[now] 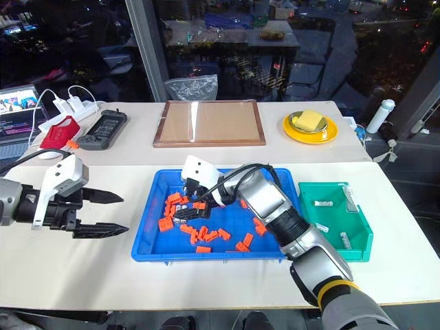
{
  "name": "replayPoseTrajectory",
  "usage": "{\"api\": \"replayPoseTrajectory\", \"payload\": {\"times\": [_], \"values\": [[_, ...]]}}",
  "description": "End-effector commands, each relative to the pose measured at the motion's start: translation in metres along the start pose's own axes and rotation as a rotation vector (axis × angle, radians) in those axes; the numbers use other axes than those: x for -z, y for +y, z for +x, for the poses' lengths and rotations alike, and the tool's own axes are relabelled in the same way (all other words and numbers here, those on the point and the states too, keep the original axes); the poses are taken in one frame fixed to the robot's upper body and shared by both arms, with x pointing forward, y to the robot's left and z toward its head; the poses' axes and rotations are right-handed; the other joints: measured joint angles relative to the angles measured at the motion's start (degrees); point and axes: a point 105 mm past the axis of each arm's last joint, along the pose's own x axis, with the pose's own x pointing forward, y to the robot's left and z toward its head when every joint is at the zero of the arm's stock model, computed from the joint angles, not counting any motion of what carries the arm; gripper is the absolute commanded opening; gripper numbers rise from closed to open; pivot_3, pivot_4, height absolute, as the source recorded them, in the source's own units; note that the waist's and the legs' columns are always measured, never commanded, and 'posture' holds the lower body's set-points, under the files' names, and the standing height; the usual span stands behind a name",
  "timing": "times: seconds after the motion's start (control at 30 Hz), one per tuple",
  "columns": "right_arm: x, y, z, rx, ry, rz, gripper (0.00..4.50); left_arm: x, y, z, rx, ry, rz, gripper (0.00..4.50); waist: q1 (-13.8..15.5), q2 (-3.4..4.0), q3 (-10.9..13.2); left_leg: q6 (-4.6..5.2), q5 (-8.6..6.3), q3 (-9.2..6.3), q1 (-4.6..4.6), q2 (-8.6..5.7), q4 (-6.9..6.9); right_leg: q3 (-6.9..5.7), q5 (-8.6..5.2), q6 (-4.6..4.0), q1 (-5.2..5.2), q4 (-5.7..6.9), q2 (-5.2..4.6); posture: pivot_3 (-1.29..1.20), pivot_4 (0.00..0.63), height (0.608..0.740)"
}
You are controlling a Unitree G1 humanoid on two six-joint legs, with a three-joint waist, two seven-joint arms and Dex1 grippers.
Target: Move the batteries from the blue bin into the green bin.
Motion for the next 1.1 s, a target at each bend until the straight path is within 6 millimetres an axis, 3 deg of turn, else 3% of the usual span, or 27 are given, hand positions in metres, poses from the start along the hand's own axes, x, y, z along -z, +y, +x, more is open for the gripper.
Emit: {"api": "replayPoseTrajectory", "payload": {"times": [0.03,0.43,0.83,1.1], "values": [[-0.006,-0.006,0.008,0.002,0.001,-0.048,4.49,-0.008,-0.002,-0.009,-0.046,-0.010,0.033,4.50,-0.22,0.00,0.00,0.00,0.00,0.00,0.03,0.01,-0.01,0.00,0.00,0.00,0.00,0.01,0.01,0.00,0.150,0.740],[0.012,-0.010,0.039,0.003,0.061,-0.053,4.49,-0.005,-0.006,-0.013,-0.053,0.019,0.015,4.50,-0.52,0.00,0.00,-0.01,0.00,0.02,0.15,0.07,-0.15,0.01,0.01,-0.02,0.00,0.01,0.08,0.00,0.150,0.740],[0.027,-0.010,0.048,-0.002,0.098,-0.036,4.49,-0.003,-0.004,-0.014,-0.065,0.031,0.018,4.50,-0.50,0.00,0.00,-0.01,0.00,0.02,0.22,0.08,-0.21,0.01,0.01,-0.03,0.03,0.01,0.09,0.00,0.150,0.740],[0.033,-0.002,0.050,-0.038,0.136,-0.061,2.19,-0.005,-0.003,-0.013,-0.065,0.028,0.029,4.50,-0.49,0.00,-0.01,-0.01,0.00,0.04,0.27,0.09,-0.23,0.01,0.01,-0.03,0.05,0.02,0.09,0.00,0.150,0.740]]}}
